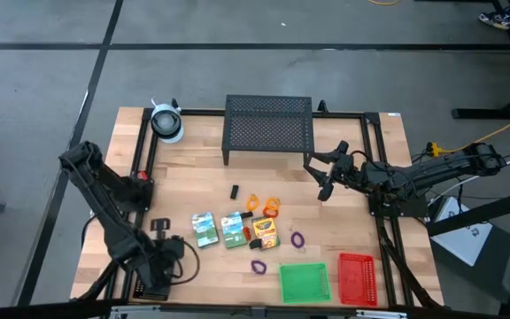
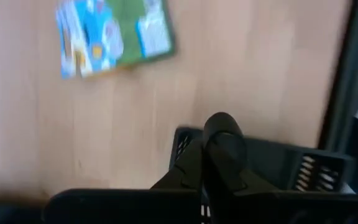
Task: Pick & Place Office Desk Supplies
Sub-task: Put the black rubber band into the black bin
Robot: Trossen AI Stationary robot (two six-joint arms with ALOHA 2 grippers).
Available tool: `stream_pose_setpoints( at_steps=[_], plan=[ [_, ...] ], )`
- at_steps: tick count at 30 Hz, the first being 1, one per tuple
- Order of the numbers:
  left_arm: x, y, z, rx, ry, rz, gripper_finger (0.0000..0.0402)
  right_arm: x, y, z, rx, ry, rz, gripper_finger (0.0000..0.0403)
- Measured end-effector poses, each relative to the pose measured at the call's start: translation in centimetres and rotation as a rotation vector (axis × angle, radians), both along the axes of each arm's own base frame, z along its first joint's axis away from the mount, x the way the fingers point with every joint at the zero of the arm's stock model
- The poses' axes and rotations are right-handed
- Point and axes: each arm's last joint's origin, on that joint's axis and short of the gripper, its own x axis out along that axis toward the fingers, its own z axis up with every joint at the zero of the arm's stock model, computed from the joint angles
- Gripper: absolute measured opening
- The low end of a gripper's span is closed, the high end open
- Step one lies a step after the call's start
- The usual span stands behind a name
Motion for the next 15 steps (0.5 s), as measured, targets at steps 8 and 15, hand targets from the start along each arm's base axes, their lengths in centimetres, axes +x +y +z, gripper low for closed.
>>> stream_pose_setpoints(
  at_steps=[8,15],
  plan=[
    [-3.3,0.5,-5.9,-0.082,0.11,0.13,0.0002,0.0,0.0,0.0,-0.002,0.001,0.0,0.0215],
    [-4.7,1.0,-7.7,-0.08,0.134,0.203,0.0008,0.0,0.0,0.0,-0.004,0.002,0.0,0.0215]
  ],
)
